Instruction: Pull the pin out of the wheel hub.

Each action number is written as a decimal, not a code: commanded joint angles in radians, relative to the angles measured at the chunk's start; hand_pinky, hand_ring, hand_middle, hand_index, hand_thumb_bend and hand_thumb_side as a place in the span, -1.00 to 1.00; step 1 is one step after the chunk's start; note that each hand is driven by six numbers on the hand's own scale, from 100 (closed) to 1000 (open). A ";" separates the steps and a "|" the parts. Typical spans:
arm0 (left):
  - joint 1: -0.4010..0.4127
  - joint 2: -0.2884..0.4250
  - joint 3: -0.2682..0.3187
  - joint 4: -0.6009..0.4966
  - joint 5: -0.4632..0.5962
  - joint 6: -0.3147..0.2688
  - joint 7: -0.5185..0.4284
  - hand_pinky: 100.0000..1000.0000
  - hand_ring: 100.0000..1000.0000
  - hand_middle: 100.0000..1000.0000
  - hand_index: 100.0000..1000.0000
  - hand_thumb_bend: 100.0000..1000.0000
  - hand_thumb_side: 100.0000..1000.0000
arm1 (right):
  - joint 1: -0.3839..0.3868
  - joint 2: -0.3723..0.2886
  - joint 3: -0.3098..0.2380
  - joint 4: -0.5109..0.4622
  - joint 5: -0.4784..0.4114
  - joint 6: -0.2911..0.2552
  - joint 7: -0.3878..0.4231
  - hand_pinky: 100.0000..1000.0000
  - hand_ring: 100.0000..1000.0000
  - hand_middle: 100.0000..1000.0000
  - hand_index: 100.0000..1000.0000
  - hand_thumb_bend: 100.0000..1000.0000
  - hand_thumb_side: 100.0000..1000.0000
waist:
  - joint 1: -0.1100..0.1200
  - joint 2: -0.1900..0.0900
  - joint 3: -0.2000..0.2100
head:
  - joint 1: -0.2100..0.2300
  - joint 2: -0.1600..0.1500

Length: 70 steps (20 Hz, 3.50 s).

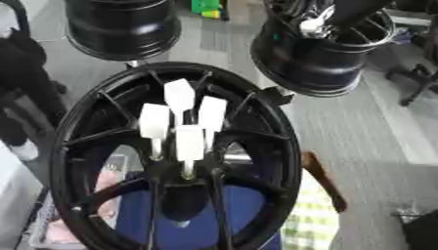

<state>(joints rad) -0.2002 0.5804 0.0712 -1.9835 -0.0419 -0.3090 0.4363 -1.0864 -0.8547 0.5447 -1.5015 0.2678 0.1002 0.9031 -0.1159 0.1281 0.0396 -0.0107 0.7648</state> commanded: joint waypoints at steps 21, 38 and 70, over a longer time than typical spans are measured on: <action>-0.021 0.021 0.001 -0.017 0.023 0.004 -0.008 0.47 0.59 0.41 0.68 -0.74 0.01 | -0.076 0.142 0.110 0.129 -0.078 -0.063 0.004 0.75 0.76 0.68 0.81 -0.62 -0.10 | 0.007 -0.021 0.011 | -0.008 0.005; -0.019 0.017 0.002 -0.017 0.029 0.005 -0.009 0.47 0.59 0.41 0.68 -0.73 0.01 | -0.071 0.156 0.160 0.070 -0.165 -0.013 0.004 0.72 0.74 0.64 0.82 -0.62 -0.09 | 0.004 -0.034 0.014 | -0.018 0.005; -0.008 0.025 -0.001 -0.017 0.023 0.012 -0.010 0.46 0.58 0.41 0.67 -0.79 0.09 | -0.027 0.088 0.206 -0.213 -0.203 0.345 -0.110 0.71 0.73 0.65 0.82 -0.58 -0.10 | -0.015 0.013 0.004 | 0.034 0.005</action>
<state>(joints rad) -0.1957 0.5797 0.0652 -1.9835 -0.0175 -0.2996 0.4265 -1.0987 -0.7353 0.7642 -1.6983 0.0634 0.4164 0.7844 -0.1379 0.1532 0.0454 0.0225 0.7648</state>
